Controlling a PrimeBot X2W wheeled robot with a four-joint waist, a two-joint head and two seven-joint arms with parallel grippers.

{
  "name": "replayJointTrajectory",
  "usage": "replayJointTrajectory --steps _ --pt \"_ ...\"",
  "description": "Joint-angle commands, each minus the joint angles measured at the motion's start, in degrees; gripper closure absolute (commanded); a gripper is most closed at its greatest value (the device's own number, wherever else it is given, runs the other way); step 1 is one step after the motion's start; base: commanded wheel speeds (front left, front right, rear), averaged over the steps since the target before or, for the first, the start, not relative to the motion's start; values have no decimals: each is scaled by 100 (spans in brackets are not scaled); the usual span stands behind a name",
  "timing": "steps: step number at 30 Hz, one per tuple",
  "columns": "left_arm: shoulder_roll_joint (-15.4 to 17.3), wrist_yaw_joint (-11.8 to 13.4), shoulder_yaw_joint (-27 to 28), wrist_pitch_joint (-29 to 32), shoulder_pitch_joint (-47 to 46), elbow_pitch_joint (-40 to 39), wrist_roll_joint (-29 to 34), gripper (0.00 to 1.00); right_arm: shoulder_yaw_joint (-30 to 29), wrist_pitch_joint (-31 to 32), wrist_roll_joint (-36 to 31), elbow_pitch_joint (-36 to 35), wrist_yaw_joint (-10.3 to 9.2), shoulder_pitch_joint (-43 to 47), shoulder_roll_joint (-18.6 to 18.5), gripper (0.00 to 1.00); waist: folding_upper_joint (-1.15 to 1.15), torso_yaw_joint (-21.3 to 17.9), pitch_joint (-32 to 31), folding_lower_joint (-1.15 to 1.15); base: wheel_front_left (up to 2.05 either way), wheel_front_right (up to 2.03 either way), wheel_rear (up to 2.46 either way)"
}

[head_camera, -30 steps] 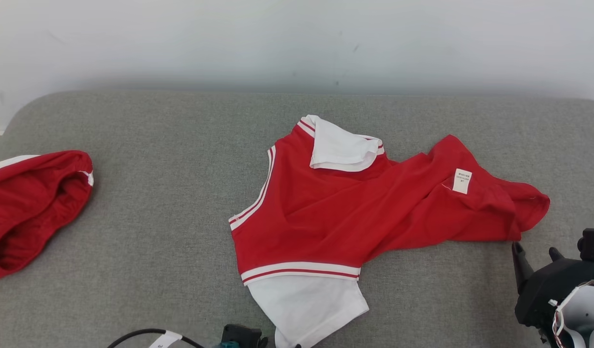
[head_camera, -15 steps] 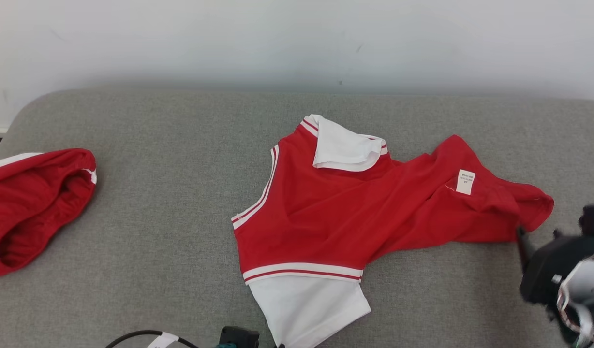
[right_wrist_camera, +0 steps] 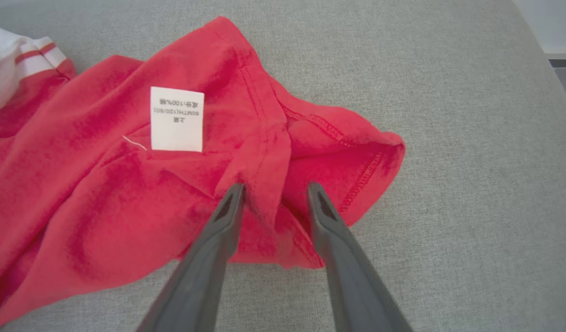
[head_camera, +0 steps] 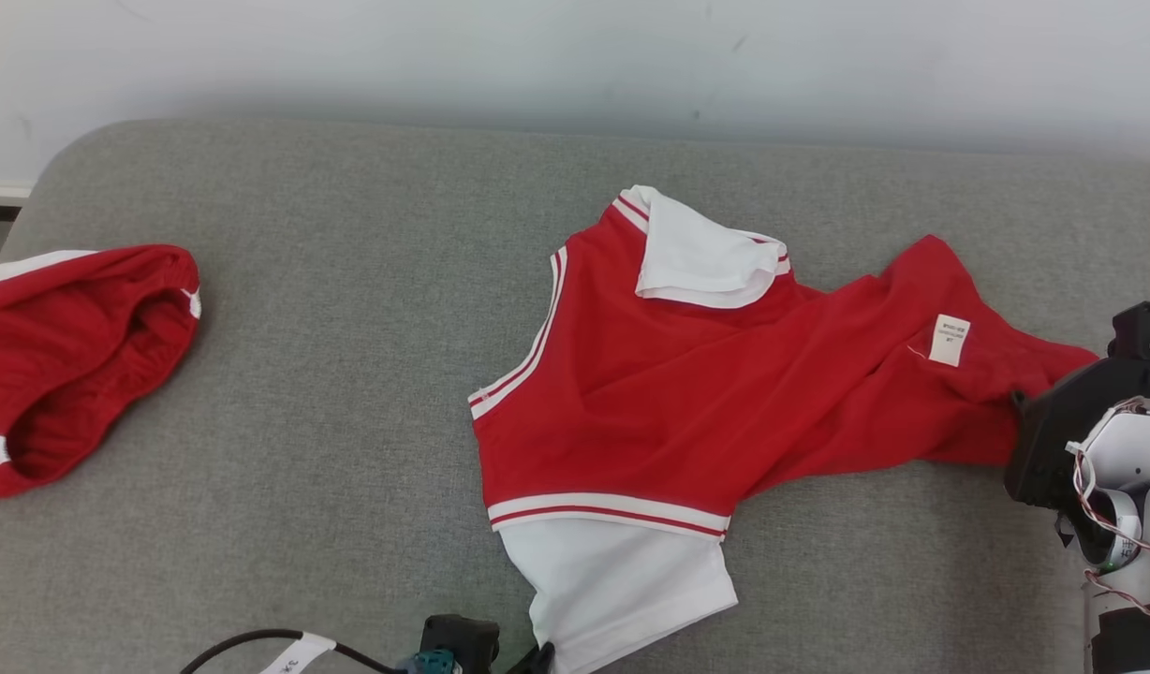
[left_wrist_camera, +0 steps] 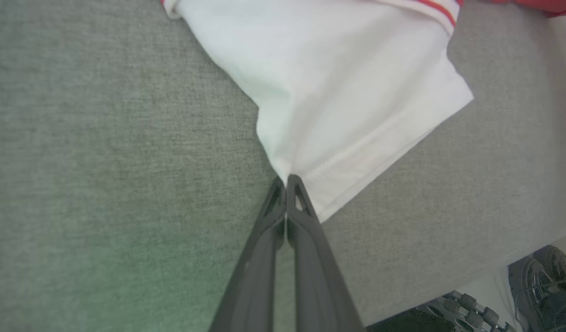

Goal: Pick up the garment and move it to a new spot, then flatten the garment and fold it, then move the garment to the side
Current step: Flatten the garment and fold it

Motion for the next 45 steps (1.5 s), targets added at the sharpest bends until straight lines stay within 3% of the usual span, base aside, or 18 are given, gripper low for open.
replayJointTrajectory --steps 1,9,16,21,22,23,33,41,42,43,45 --pt "47 7 26 -10 -56 43 -4 100 34 0 -30 31 6 -7 -30 100 0 51 41 0 0 0 0" --pt "128 140 187 -125 56 17 -99 100 64 -314 451 -591 6 647 12 100 0 3 -22 0 0 0 0" --pt "339 351 505 -229 290 -98 -280 100 245 -56 776 -1528 6 1733 -13 100 0 -216 -69 0 0 0 0" --pt "558 584 719 -237 483 -279 -336 100 407 117 839 -1676 6 2215 70 100 0 -335 -70 0 0 0 0" --pt "612 628 750 -222 527 -325 -341 100 434 123 869 -1678 6 2267 103 89 0 -343 -73 0 0 0 0" --pt "644 642 775 -213 558 -372 -360 100 442 126 913 -1674 6 2299 142 0 0 -347 -78 0 0 0 0" --pt "641 665 691 -140 559 -640 -366 100 146 213 1155 -2125 6 2032 102 0 0 -286 -100 0 0 0 0" --pt "566 602 601 -128 487 -575 -342 100 17 248 789 -1538 6 1458 4 0 0 -219 -77 0 0 0 0" --pt "560 582 585 -131 476 -565 -340 100 12 280 755 -1418 6 1385 9 6 0 -200 -75 0 0 0 0" --pt "557 563 574 -129 455 -558 -334 100 24 306 714 -1314 6 1348 -5 24 0 -177 -72 0 0 0 0" --pt "559 566 558 -131 430 -540 -324 100 39 354 676 -1140 6 1255 -25 40 0 -135 -64 0 0 0 0"
